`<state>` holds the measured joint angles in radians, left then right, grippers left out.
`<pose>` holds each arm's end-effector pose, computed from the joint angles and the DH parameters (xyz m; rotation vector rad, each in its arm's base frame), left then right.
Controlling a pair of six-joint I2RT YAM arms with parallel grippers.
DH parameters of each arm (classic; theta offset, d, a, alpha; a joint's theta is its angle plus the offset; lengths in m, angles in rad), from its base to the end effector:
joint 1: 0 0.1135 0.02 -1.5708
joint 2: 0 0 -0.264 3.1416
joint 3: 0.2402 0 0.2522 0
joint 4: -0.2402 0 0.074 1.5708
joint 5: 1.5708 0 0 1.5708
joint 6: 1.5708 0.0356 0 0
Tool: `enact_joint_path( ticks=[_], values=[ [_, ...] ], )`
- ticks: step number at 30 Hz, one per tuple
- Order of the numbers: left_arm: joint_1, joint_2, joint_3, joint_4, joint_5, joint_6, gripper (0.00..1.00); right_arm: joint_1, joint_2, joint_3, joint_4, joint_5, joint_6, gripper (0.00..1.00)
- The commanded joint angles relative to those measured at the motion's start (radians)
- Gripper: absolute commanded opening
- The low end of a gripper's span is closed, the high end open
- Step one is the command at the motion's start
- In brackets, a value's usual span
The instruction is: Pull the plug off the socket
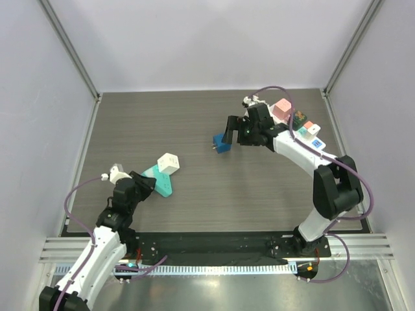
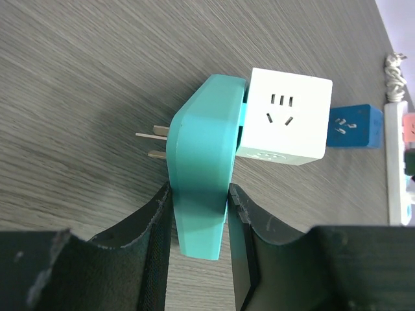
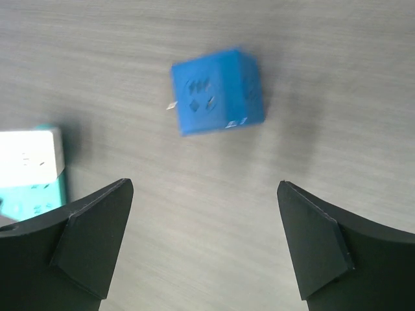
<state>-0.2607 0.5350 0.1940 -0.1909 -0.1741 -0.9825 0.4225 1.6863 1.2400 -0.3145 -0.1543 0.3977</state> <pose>0.1347 -0.0296 0.1674 -0.8564 1.9664 -0.5614 0.3410 0.1593 0.2489 -0.1090 2.3932 0.5790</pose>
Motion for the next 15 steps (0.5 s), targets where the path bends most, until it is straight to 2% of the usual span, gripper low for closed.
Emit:
enact_joint_path(
  ticks=[1,6,9,11,15],
  values=[
    [-0.015,-0.044,-0.057,-0.036,0.050,-0.021,0.00,0.065,-0.078,-0.089,0.034,-0.005,0.051,0.99],
    [-0.021,-0.093,-0.090,-0.036,0.065,-0.028,0.00,0.235,-0.099,-0.187,0.273,-0.034,0.203,0.99],
    [-0.025,-0.086,-0.100,-0.041,0.065,-0.031,0.00,0.280,-0.065,-0.212,0.457,-0.074,0.291,0.99],
    [-0.028,-0.083,-0.103,-0.041,0.064,-0.039,0.00,0.318,-0.016,-0.200,0.520,-0.077,0.319,1.00],
    [-0.032,-0.089,-0.110,-0.044,0.048,-0.041,0.00,0.374,0.073,-0.126,0.531,-0.061,0.319,1.00]
  ],
)
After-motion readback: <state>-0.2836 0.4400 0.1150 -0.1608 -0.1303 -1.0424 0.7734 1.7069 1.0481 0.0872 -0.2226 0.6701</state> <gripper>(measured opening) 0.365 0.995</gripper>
